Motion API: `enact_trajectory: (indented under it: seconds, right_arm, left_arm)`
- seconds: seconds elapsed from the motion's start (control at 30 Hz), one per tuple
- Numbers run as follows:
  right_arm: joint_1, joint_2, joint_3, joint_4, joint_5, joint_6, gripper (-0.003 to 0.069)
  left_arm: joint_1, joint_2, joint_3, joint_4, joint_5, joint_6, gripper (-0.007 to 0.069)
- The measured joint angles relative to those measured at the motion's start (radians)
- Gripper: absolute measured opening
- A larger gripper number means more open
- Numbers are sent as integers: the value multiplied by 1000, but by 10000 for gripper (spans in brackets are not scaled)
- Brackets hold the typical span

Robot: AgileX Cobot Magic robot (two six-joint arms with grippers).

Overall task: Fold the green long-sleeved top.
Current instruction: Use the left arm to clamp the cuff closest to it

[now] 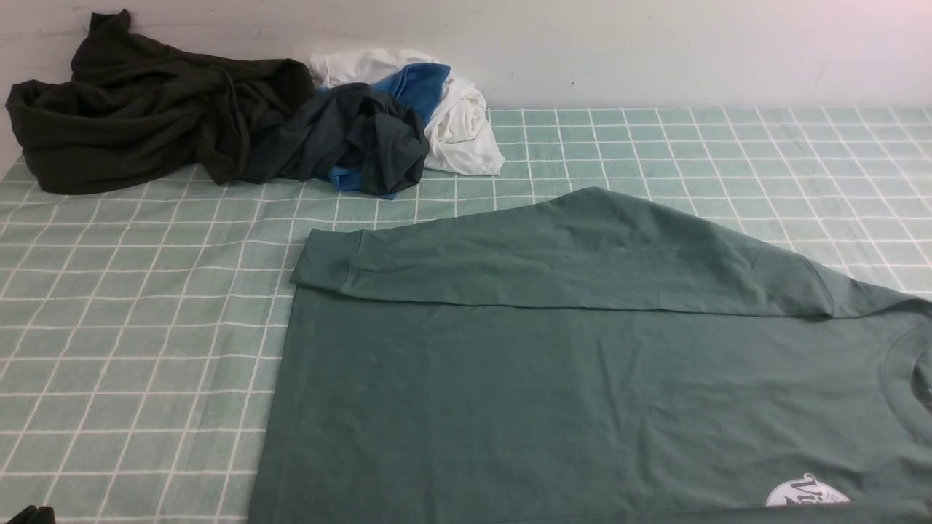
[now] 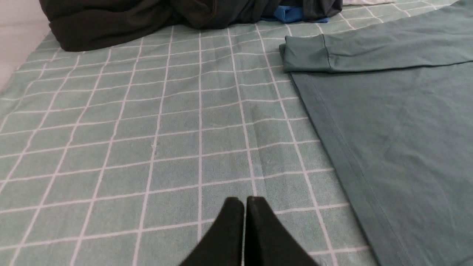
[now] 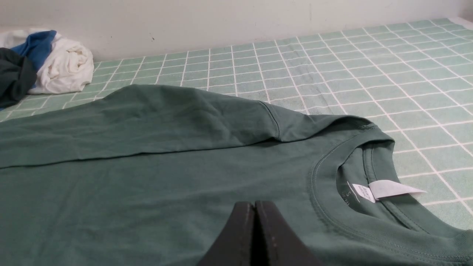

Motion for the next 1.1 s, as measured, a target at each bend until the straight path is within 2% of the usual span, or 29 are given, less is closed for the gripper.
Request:
enact_trajectory:
  seconds: [0.17,0.3,0.37,0.43,0.53,0.57,0.6,0.73,0.77,0.8,0.83,0.93,1.0,1.03,1.07,1.1]
  right_arm:
    - [0,0,0,6,0,0,-14]
    - [0,0,0,71,1,2,-14]
    - [0,0,0,177,3,19,-14]
    - [0,0,0,355,8,59,-14]
    - [0,0,1,582,18,108,-14]
    - [0,0,1,636,17,110,-14]
    - [0,0,-1,777,12,103,-14]
    - [0,0,-1,892,-3,42,-14]
    - [0,0,-1,897,-4,35,-14]
    - [0,0,-1,910,-15,12,-14]
    - [0,0,-1,911,-15,6,-14]
    - [0,0,-10,900,-1,-139,-14]
    - [0,3,-45,872,20,-228,-14]
    - [0,5,-51,872,22,-228,-14]
    - [0,24,-86,850,29,-271,-14]
    - [0,95,-151,798,42,-336,-14]
  left_arm:
    - [0,0,3,-125,-5,-46,-3]
    - [0,0,11,-323,-26,-177,-3]
    - [0,0,13,-509,-49,-276,-3]
    - [0,0,13,-656,-68,-342,-3]
    - [0,0,13,-740,-75,-364,-3]
    - [0,0,13,-745,-75,-365,-3]
    - [0,0,13,-760,-78,-366,-3]
    - [0,0,10,-770,-85,-339,-3]
    - [0,0,9,-770,-85,-334,-3]
    - [0,0,-20,-769,-72,-262,-3]
    - [0,0,-32,-768,-71,-251,-3]
    - [0,20,-214,-704,10,-4,-3]
    - [0,85,-318,-632,93,71,-3]
    - [0,96,-318,-620,106,76,-3]
    - [0,145,-377,-571,159,93,-3]
    - [0,278,-489,-426,309,116,-3]
